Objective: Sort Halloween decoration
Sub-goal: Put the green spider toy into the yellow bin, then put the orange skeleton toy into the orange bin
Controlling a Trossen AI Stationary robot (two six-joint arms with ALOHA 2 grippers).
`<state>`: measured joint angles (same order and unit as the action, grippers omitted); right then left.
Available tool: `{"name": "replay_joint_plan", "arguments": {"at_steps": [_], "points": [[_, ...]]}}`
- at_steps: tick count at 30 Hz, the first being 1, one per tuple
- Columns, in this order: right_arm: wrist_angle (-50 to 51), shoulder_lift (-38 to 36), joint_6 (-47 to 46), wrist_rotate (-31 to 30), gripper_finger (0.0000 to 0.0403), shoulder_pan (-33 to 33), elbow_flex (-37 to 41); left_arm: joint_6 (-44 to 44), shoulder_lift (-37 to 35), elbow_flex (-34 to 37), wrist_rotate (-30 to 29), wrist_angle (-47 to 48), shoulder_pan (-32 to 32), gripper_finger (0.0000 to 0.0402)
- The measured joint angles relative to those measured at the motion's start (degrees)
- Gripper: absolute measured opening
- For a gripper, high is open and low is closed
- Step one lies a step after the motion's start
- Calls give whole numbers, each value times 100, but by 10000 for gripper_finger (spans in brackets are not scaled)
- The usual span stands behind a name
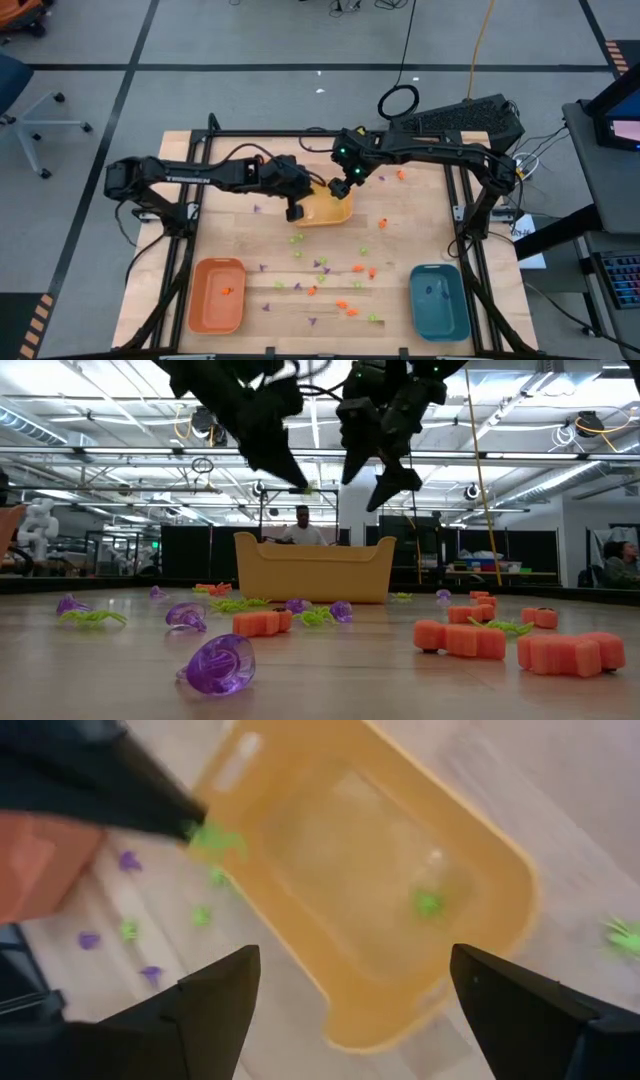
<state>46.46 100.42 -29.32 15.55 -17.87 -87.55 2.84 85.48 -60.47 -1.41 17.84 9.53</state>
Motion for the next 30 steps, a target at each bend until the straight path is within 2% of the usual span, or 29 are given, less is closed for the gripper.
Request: {"name": "replay_joint_plan", "arguments": {"at_steps": [6,11,15,18,22,26,28,30], "points": [[114,0,-48,-35,313,-15,0,-103,256,2,90,114,143,39],[351,-14,-33,-26,313,-13,0,-235,281,4,148,101,111,105],[587,-121,107,-51,313,-32,0,-791,161,4,153,300,88,165],[693,-250,142,-53,313,-79,0,-1661,-113,2,143,781,116,196],[920,-508,236,-70,313,-195,0,-2616,-712,2,143,1878,279,203],[930,-751,506,-81,313,-335,0,-2594,-1294,2,96,2614,507,191],[889,-832,627,-78,313,-401,0,-2380,-1421,0,22,2789,740,181],[815,-888,752,-76,313,-469,0,-2068,-1420,-2,217,2936,1043,168]]}}
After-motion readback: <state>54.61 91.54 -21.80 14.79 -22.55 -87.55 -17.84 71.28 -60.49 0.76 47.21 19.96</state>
